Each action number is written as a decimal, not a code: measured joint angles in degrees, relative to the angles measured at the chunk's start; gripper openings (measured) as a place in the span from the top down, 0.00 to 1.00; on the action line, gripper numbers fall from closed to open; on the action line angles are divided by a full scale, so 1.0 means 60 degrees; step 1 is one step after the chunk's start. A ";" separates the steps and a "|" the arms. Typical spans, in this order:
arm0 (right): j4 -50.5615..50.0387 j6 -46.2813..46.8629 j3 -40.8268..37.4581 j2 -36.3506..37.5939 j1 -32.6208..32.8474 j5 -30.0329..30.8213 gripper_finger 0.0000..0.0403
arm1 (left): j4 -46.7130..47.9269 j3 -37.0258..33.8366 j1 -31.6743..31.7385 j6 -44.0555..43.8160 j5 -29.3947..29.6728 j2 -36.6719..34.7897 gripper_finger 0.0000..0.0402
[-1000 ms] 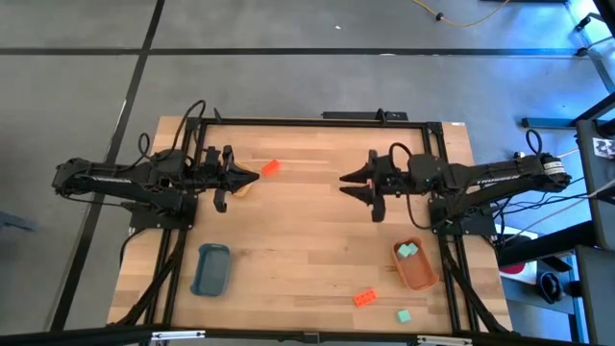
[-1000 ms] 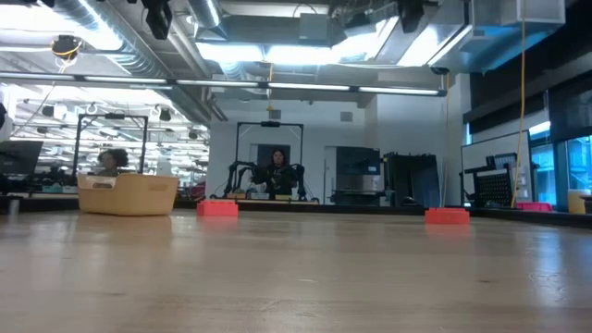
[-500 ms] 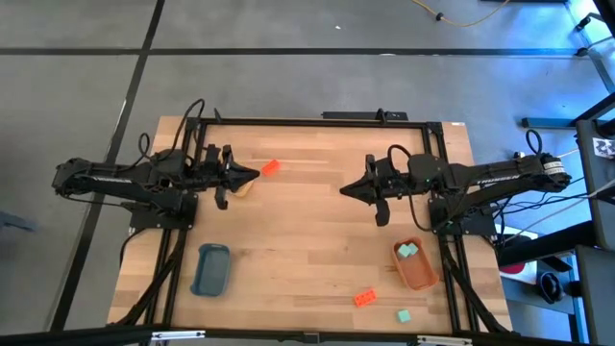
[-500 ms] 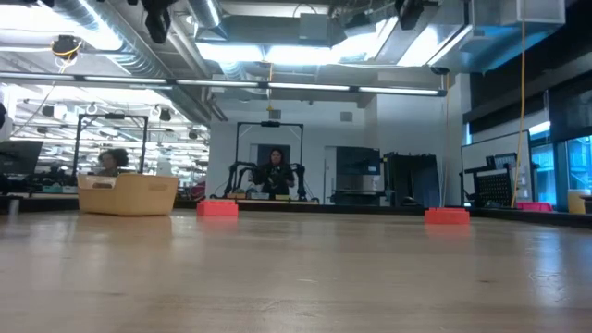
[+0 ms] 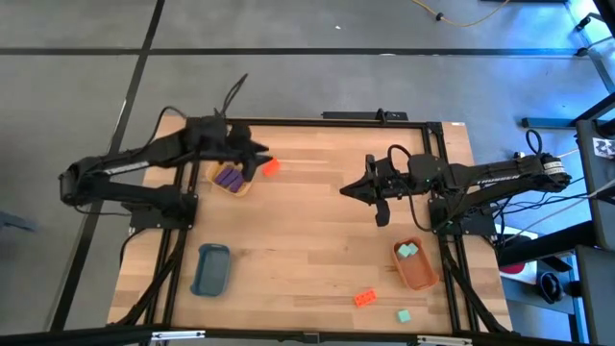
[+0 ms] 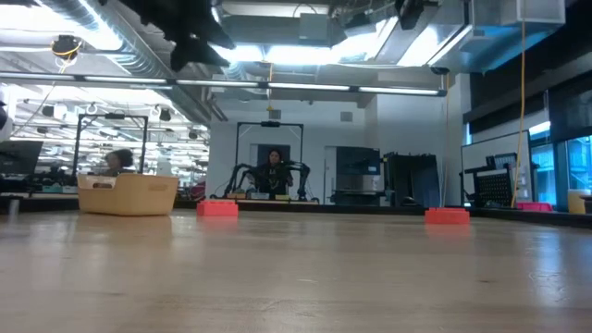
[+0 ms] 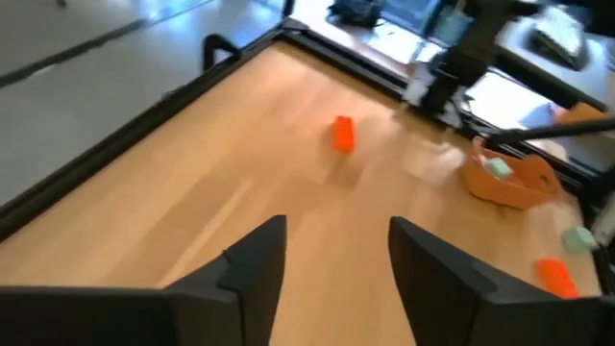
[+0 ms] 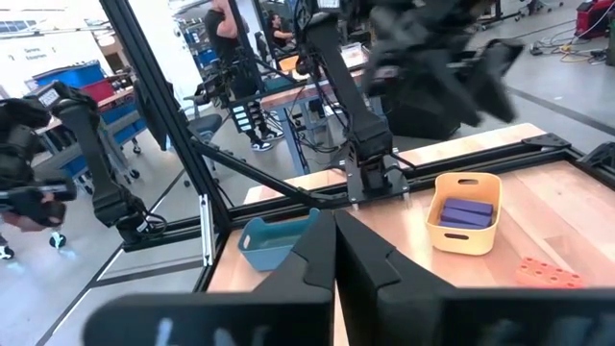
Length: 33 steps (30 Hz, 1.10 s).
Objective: Sort & place blocks by color
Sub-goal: Put the top left orange game piece into the green bin
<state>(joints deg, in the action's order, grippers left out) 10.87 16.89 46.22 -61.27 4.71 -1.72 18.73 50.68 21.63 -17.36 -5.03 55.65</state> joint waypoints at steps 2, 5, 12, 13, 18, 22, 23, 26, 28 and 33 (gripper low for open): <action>0.0000 0.0050 0.0000 -0.0001 0.0000 0.0001 1.00 | 0.0445 0.0300 0.0507 0.0150 -0.0214 0.0350 0.53; 0.0000 0.0128 0.0000 -0.0001 0.0000 -0.0006 1.00 | 0.1141 0.0674 0.1010 0.0422 -0.0266 0.0798 0.52; 0.0000 0.0167 0.0000 0.0003 0.0000 -0.0163 1.00 | 0.1495 0.0761 0.1559 0.0705 -0.0202 0.1470 0.52; 0.0000 0.0175 0.0000 0.0003 0.0003 -0.0163 1.00 | 0.1537 0.0761 0.1591 0.0690 -0.0145 0.1568 0.52; -0.0004 0.0374 0.0000 0.0003 0.0000 -0.0163 1.00 | 0.1527 0.0761 0.1598 0.0741 -0.0085 0.2044 0.52; -0.0004 0.0385 0.0000 0.0003 0.0000 -0.0163 1.00 | 0.1516 0.0761 0.1647 0.0742 -0.0081 0.2487 0.52; -0.0004 0.0382 0.0000 0.0003 0.0000 -0.0163 1.00 | 0.1528 0.0761 0.1695 0.0742 -0.0088 0.2628 0.52; -0.0004 0.0381 0.0000 0.0003 0.0000 -0.0163 1.00 | 0.1542 0.0761 0.1892 0.0742 -0.0212 0.3124 0.51; -0.0004 0.0381 0.0000 0.0003 0.0000 -0.0163 1.00 | 0.1574 0.0761 0.2044 0.0746 -0.0382 0.3492 0.48; -0.0007 0.0418 0.0000 0.0003 0.0000 -0.0163 1.00 | 0.1591 0.0761 0.2337 0.0988 -0.0554 0.4542 0.41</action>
<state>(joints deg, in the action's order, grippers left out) 10.83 19.40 46.22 -61.25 4.71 -2.70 28.28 55.24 35.66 -11.44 -8.36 82.90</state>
